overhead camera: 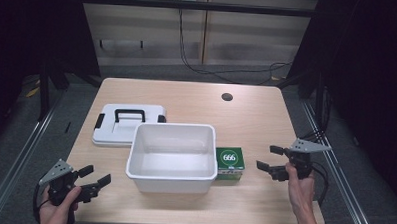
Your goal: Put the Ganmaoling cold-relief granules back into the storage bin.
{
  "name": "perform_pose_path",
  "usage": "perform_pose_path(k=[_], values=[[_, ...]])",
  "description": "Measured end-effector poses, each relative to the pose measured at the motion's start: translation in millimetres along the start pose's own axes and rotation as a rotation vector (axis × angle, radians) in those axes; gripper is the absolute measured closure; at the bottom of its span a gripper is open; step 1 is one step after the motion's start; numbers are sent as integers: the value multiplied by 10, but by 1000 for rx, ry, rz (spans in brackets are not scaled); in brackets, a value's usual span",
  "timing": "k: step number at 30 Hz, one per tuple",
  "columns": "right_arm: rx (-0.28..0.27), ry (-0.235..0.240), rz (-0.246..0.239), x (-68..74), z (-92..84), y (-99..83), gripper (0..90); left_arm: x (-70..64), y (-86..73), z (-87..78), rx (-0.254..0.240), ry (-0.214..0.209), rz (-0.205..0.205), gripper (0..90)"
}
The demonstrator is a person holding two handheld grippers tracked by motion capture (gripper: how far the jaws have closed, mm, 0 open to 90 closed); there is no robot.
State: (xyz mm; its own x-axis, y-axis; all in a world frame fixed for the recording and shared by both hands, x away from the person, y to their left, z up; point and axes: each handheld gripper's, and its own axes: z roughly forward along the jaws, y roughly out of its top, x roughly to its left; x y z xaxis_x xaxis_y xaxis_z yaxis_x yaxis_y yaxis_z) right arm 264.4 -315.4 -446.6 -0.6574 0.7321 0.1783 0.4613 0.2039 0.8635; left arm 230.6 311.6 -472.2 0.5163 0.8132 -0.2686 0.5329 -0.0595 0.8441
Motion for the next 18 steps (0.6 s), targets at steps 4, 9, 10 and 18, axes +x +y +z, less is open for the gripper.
perform_pose_path(k=[4,9,10,18], values=[[63,78,-14,-12,44,21,140,1,-7,4,7,-4,1,172],[62,98,-37,3,33,74,150,9,-19,4,9,3,-10,172],[55,99,-40,13,15,97,150,6,-20,1,7,2,-12,172],[124,59,-99,115,40,284,133,-28,-11,5,9,-15,7,172]])
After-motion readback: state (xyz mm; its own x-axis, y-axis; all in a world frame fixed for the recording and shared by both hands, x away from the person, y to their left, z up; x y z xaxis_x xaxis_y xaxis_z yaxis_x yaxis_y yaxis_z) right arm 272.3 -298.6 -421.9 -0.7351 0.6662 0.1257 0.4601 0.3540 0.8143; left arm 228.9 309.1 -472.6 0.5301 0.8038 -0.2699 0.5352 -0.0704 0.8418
